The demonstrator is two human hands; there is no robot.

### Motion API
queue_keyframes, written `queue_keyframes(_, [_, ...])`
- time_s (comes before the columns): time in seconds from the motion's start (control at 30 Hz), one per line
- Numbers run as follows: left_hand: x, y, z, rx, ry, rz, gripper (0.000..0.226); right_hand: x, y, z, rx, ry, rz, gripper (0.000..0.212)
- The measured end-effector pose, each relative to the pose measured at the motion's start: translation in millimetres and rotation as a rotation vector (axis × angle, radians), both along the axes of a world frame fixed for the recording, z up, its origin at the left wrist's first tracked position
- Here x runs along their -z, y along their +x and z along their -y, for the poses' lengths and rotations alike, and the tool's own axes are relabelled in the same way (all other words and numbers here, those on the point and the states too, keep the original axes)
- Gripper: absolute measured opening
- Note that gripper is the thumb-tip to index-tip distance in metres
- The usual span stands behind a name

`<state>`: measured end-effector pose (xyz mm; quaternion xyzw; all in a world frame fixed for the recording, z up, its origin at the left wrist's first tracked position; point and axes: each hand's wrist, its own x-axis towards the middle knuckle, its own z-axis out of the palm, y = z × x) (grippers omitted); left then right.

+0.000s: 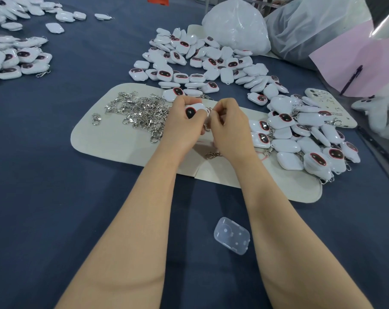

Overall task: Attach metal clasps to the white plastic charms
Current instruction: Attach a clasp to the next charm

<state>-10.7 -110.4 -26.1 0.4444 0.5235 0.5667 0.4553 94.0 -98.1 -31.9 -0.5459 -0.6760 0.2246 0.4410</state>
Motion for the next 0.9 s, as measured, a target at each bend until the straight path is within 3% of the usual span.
queue_keyframes(0.9, [-1.0, -2.7, 1.3, -0.006, 0.031, -0.049, 0.020, -0.1, 3.6, -2.5, -0.035, 0.102, 0.113, 0.012])
